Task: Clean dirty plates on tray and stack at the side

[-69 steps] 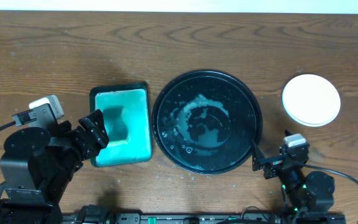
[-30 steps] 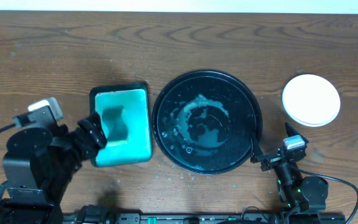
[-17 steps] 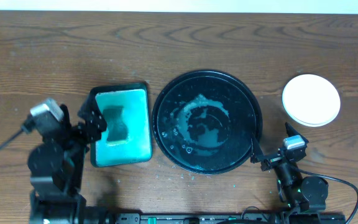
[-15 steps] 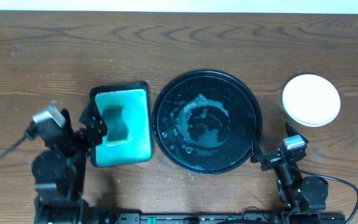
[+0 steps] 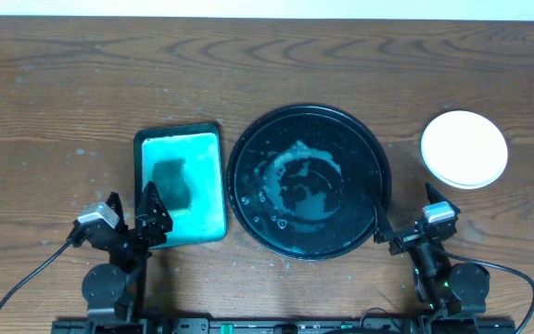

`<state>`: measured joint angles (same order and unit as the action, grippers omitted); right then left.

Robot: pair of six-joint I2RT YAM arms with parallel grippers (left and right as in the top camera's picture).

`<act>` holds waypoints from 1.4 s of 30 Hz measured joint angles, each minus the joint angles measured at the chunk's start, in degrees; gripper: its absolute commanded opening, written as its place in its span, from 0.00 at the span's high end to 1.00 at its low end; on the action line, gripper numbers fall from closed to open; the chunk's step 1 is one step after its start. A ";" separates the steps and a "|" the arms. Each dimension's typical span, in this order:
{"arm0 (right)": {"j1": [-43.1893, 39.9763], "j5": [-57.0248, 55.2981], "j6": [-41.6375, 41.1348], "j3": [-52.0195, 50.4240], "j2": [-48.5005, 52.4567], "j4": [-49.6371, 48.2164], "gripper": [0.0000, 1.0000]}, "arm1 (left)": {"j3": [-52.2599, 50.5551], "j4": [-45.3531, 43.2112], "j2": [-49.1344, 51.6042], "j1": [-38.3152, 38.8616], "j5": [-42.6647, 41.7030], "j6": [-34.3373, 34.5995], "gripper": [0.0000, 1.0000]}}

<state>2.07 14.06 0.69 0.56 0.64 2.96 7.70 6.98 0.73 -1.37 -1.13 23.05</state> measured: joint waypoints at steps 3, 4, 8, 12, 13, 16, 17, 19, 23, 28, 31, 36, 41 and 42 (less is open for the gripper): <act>0.00 0.00 0.00 0.00 0.00 0.00 0.01 | -0.39 -0.42 -0.04 0.00 0.00 -0.46 0.20; 0.00 0.00 0.00 0.00 0.00 0.00 0.01 | -0.74 -0.72 -0.11 0.00 0.00 -0.61 0.20; 0.00 0.00 0.00 0.00 0.00 0.00 0.01 | -4.24 -2.97 -0.15 0.00 0.00 -0.63 0.20; 0.00 -0.02 0.00 -0.04 0.02 -0.02 0.01 | -5.81 -4.07 -0.11 0.02 -0.04 -0.66 0.20; 0.00 0.00 0.02 -0.04 0.02 -0.04 0.01 | -5.81 -4.07 -0.11 0.02 -0.02 -0.66 0.20; 0.00 0.00 0.00 -0.04 0.02 -0.04 0.01 | -5.81 -4.07 -0.11 0.02 -0.02 -0.66 0.20; 0.00 0.00 0.02 -0.04 0.02 -0.02 0.01 | -5.81 -4.07 -0.11 0.02 -0.04 -0.66 0.20; 0.00 0.00 0.00 -0.04 0.02 -0.02 0.01 | -5.81 -4.07 -0.11 0.02 -0.02 -0.66 0.20; 0.00 0.00 0.00 -0.04 0.02 -0.02 0.01 | -5.81 -4.07 -0.11 0.02 -0.02 -0.66 0.20; 0.00 0.00 0.00 -0.04 0.02 -0.02 0.01 | -5.81 -4.07 -0.11 0.02 -0.02 -0.66 0.20; 0.00 0.00 0.00 -0.04 0.02 -0.02 0.01 | -5.81 -4.07 -0.11 0.02 -0.02 -0.66 0.20; 0.00 0.00 0.02 -0.04 0.02 -0.02 0.01 | -5.81 -4.07 -0.11 0.02 -0.02 -0.66 0.20; 0.00 0.00 0.00 -0.04 0.02 -0.02 0.01 | -5.81 -4.07 -0.11 0.02 -0.02 -0.66 0.20; 0.00 0.00 0.00 -0.04 0.02 -0.02 0.01 | -5.81 -4.07 -0.11 0.02 -0.04 -0.66 0.20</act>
<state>2.07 14.06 0.69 0.51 0.67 2.94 1.89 2.92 0.62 -1.34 -1.17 22.39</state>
